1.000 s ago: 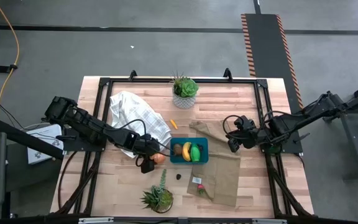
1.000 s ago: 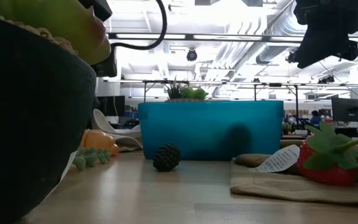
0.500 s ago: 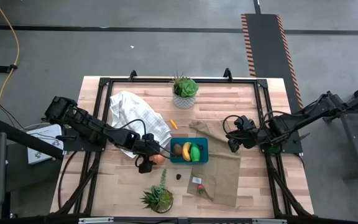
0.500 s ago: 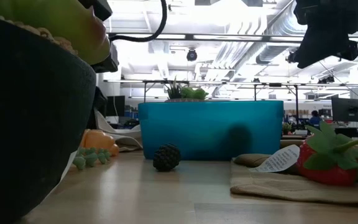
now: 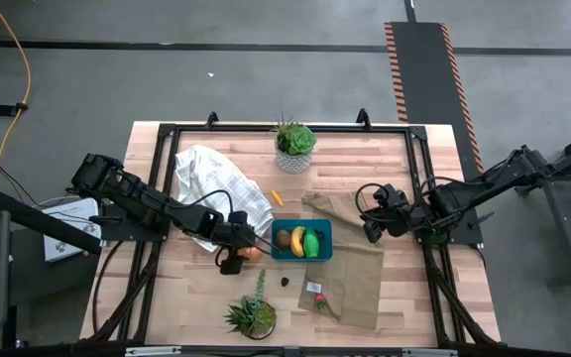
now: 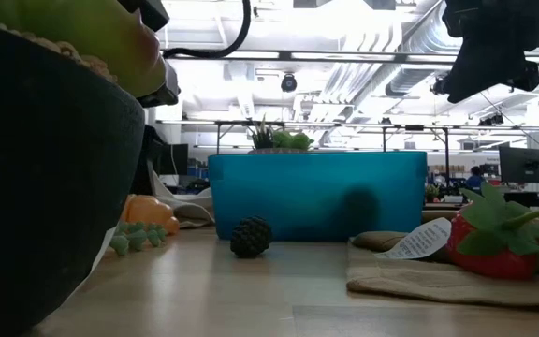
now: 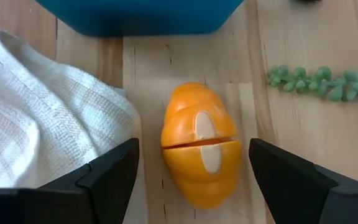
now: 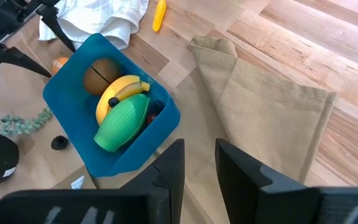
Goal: Pick and placing Produce into tupperware
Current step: Put the brown croissant into the blue bin
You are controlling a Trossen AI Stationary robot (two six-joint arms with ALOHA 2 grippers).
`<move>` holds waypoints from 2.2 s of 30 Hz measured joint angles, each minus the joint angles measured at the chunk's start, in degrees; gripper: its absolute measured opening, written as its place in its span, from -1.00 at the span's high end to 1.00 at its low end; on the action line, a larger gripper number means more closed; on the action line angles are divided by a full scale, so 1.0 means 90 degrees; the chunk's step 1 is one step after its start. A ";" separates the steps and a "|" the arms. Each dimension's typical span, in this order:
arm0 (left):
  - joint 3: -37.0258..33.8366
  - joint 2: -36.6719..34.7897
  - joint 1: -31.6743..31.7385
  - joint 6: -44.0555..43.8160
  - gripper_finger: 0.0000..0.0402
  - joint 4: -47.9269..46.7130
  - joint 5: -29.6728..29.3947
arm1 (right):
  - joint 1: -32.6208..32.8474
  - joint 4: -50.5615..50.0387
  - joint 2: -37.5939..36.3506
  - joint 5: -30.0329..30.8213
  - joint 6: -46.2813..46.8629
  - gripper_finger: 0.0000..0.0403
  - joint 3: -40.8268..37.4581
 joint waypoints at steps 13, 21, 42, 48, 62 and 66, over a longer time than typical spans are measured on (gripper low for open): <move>0.0000 0.0168 0.0000 0.0033 -0.46 0.0058 0.0050 | 0.0000 0.0002 0.0000 0.0005 0.0148 0.60 0.0000; 0.0000 0.0168 0.0000 0.0077 -0.46 0.0058 0.0155 | -0.0002 0.0002 0.0000 0.0226 0.0151 0.60 0.0000; 0.0000 0.0168 0.0000 0.0077 -0.05 0.0058 0.0170 | -0.0002 0.0002 0.0000 0.0236 0.0151 0.60 0.0000; 0.0000 0.0165 0.0000 0.0074 0.05 0.0063 0.0170 | -0.0002 0.0002 0.0000 0.0236 0.0151 0.60 0.0000; 0.0002 0.0163 0.0000 0.0007 0.06 0.0066 0.0264 | -0.0002 0.0002 0.0000 0.0236 0.0151 0.60 0.0000; 0.0015 0.0163 -0.0002 -0.0034 0.06 0.0084 0.0519 | -0.0002 0.0002 0.0000 0.0236 0.0151 0.60 0.0000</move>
